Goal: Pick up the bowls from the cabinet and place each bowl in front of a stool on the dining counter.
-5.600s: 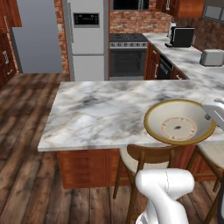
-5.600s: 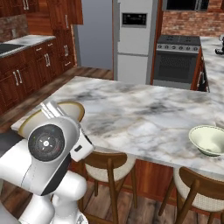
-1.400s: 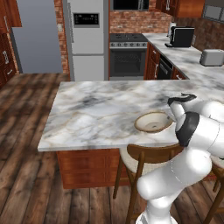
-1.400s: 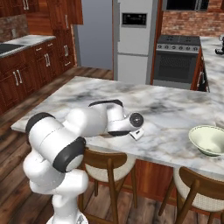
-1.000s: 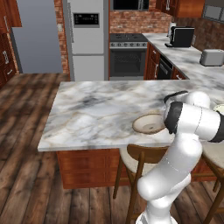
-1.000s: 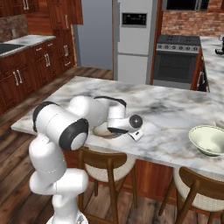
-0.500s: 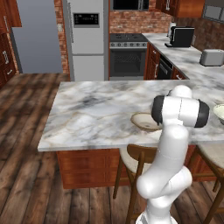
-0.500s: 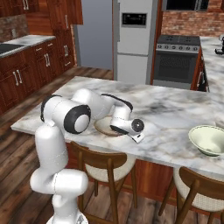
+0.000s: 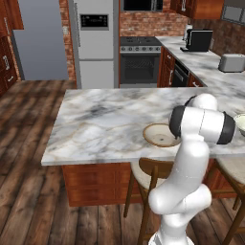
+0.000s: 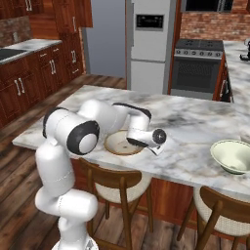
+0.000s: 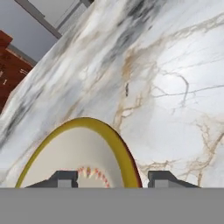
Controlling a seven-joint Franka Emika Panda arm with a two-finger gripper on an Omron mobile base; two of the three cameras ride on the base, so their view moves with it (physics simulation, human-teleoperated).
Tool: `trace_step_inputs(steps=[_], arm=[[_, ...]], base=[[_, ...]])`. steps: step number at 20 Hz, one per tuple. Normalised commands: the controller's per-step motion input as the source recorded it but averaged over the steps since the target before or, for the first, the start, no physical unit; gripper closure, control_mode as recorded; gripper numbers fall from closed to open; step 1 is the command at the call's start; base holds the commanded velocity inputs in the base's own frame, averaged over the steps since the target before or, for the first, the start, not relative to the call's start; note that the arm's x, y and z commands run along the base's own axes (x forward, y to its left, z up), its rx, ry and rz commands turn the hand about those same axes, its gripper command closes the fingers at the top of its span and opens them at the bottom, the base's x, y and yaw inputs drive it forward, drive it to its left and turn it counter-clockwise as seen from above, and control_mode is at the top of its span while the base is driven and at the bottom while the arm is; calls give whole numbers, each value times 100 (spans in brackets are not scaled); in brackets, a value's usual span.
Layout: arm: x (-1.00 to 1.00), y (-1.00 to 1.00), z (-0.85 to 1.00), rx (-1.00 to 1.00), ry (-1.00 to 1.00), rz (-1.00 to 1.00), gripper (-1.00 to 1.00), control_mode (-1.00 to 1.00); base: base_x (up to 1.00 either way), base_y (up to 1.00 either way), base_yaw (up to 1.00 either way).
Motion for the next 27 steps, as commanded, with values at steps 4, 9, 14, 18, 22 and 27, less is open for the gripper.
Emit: trace_step_inputs(steps=[4,9,14,18,22,27], arm=[[0,-37,100,0,0,8,-100,-100],[-42,-10,99,-7,0,14,-100,-100],[-100,19,84,-18,-5,16,-100,-100],[-100,51,72,-25,-14,17,-100,-100],[-100,69,70,-29,-18,15,-100,-100],[-100,66,57,-28,-25,15,-100,-100]], base=[[0,0,0],[0,0,0],[0,0,0],[0,0,0],[0,0,0],[0,0,0]])
